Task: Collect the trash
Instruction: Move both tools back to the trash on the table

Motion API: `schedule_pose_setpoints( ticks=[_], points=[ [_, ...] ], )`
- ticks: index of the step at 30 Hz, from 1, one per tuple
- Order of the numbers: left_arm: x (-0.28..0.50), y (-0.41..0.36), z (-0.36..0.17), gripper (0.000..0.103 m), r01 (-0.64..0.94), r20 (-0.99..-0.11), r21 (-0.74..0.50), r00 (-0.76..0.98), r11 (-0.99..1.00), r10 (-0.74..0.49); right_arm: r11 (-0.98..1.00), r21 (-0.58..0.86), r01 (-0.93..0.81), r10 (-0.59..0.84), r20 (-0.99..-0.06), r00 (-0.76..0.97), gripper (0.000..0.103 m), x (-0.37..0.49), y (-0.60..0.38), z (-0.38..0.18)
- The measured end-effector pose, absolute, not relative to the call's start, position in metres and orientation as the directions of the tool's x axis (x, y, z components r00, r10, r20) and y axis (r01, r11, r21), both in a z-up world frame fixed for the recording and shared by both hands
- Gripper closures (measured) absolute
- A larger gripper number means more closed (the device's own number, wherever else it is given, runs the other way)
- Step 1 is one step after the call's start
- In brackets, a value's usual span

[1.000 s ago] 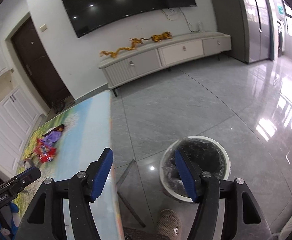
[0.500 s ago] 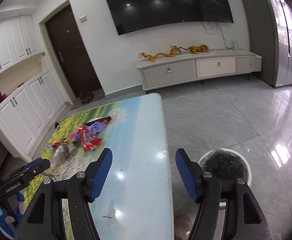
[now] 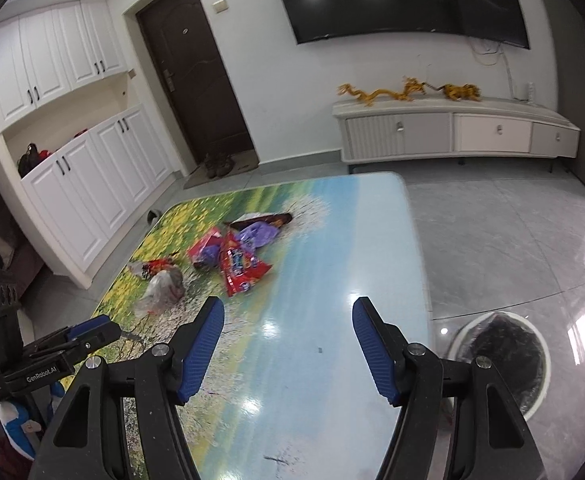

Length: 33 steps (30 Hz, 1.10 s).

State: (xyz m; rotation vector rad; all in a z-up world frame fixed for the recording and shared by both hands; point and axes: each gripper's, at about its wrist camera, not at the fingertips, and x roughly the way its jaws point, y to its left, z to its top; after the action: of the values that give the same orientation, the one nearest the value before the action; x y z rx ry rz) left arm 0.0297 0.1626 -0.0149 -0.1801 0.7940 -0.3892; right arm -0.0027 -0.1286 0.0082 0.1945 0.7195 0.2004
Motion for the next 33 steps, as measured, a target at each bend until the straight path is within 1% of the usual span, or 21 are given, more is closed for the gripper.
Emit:
schedule_pose_setpoints(
  ticks=[6, 8, 12, 16, 25, 30, 33],
  points=[
    [0.059, 0.179, -0.026, 0.045, 0.262, -0.676, -0.316, 0.612, 0.912, -0.411, 0.949, 0.247, -0.195, 0.313, -0.674, 0.670, 0.037, 0.040, -0.099, -0.022],
    [0.069, 0.177, -0.029, 0.045, 0.280, -0.676, -0.325, 0.600, 0.903, -0.429, 0.945, 0.247, -0.216, 0.328, -0.686, 0.650, 0.037, 0.055, -0.090, -0.031],
    [0.091, 0.165, -0.038, 0.045, 0.307, -0.693, -0.304, 0.579, 0.902, -0.430, 0.935, 0.260, -0.241, 0.355, -0.700, 0.620, 0.036, 0.084, -0.080, -0.047],
    [0.113, 0.156, -0.047, 0.045, 0.319, -0.705, -0.273, 0.576, 0.908, -0.414, 0.926, 0.280, -0.254, 0.378, -0.702, 0.603, 0.036, 0.108, -0.077, -0.057],
    [0.156, 0.154, -0.083, 0.045, 0.292, -0.768, -0.239, 0.526, 0.926, -0.364, 0.911, 0.274, -0.308, 0.408, -0.708, 0.577, 0.034, 0.139, -0.066, -0.072],
    [0.165, 0.151, -0.090, 0.045, 0.294, -0.774, -0.231, 0.523, 0.927, -0.358, 0.903, 0.262, -0.341, 0.420, -0.708, 0.568, 0.031, 0.150, -0.057, -0.079],
    [0.166, 0.149, -0.091, 0.046, 0.299, -0.770, -0.238, 0.522, 0.924, -0.367, 0.901, 0.241, -0.359, 0.416, -0.711, 0.567, 0.031, 0.158, -0.051, -0.082]
  ],
)
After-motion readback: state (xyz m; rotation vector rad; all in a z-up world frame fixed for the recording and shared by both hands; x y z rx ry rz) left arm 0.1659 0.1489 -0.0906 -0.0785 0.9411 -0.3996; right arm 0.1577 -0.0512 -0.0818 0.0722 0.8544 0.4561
